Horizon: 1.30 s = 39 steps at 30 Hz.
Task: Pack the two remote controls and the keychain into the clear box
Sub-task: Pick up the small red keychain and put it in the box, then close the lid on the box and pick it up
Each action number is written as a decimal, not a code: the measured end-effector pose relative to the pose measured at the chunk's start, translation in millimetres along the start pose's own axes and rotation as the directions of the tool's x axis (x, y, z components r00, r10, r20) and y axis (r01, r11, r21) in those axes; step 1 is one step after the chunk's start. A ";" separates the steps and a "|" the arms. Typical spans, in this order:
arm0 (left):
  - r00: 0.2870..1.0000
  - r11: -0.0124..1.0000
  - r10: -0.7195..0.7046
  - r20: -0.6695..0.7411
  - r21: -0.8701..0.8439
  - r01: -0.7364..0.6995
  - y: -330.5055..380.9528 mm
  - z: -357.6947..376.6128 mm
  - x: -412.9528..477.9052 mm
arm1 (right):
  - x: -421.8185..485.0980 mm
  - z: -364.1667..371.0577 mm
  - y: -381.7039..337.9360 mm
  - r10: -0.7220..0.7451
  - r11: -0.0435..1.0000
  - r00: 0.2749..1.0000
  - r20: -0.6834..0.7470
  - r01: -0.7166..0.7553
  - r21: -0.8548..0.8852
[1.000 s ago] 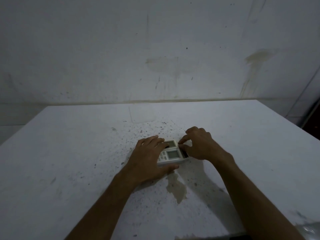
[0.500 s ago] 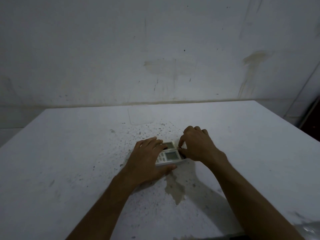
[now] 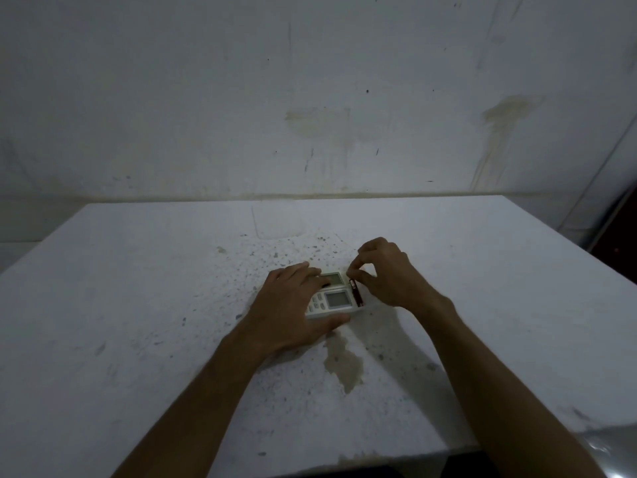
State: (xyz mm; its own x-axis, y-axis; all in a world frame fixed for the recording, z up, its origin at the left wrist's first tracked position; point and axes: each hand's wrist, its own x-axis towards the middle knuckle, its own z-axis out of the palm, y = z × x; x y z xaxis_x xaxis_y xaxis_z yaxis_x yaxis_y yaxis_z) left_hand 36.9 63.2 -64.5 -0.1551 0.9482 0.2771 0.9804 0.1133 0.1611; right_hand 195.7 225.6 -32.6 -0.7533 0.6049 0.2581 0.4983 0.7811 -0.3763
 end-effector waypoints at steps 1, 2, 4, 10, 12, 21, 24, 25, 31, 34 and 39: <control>1.000 1.000 0.000 0.005 0.001 0.000 0.1 -0.4 0.2 | 0.4 -0.2 1.3 -0.009 1.000 1.000 0.011 0.009 -0.027; 1.000 1.000 -0.001 0.010 0.001 0.001 0.2 -0.6 0.3 | 0.5 0.2 2.8 -0.021 0.999 1.000 0.021 0.022 -0.049; 1.000 1.000 -0.001 0.010 0.003 0.001 -0.1 -0.5 0.5 | -0.4 0.9 3.1 -0.042 0.997 0.999 0.021 0.044 -0.070; 1.000 1.000 0.004 -0.011 0.014 -0.004 -0.6 2.4 -0.3 | -3.9 -2.1 2.8 -0.004 0.997 1.000 -0.027 0.002 -0.078; 1.000 1.000 0.004 -0.007 0.006 -0.004 -0.6 2.4 0.3 | -6.3 -5.2 0.3 0.018 0.993 0.996 0.092 -0.007 -0.116; 1.000 1.000 0.007 -0.010 -0.003 -0.007 -2.3 5.1 0.2 | -2.0 -2.9 -5.3 0.054 0.989 0.987 0.152 -0.031 -0.146; 1.000 0.999 -0.008 -0.017 -0.051 0.007 2.9 -7.4 1.5 | 5.6 -1.4 0.4 -0.014 0.999 1.000 0.017 0.013 0.043; 0.998 0.997 -0.022 -0.052 -0.073 0.018 4.7 -14.2 5.0 | 11.7 -2.4 1.6 0.006 0.992 0.999 -0.033 -0.002 0.127; 0.962 0.958 -0.218 -0.167 -0.226 0.178 -20.5 -43.8 55.6 | 58.0 -0.5 25.1 0.228 0.865 0.973 0.033 -0.218 0.451; 0.903 0.891 -0.427 -0.047 -0.195 0.411 -62.5 -33.6 87.8 | 68.8 20.4 52.8 0.191 0.969 0.982 0.004 -0.190 0.156; 0.700 0.695 -0.712 0.044 -0.090 0.713 -101.6 -9.1 117.6 | 71.9 42.2 65.3 0.167 0.974 0.977 0.132 -0.143 -0.177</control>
State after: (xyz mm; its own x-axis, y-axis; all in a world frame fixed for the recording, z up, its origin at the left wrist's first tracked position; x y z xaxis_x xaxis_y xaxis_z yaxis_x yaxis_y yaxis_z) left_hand -82.0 160.5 -39.7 -0.8017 0.5966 0.0375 0.5603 0.7282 0.3947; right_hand 156.0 313.6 -76.2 -0.7095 0.7010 0.0715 0.6686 0.7018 -0.2458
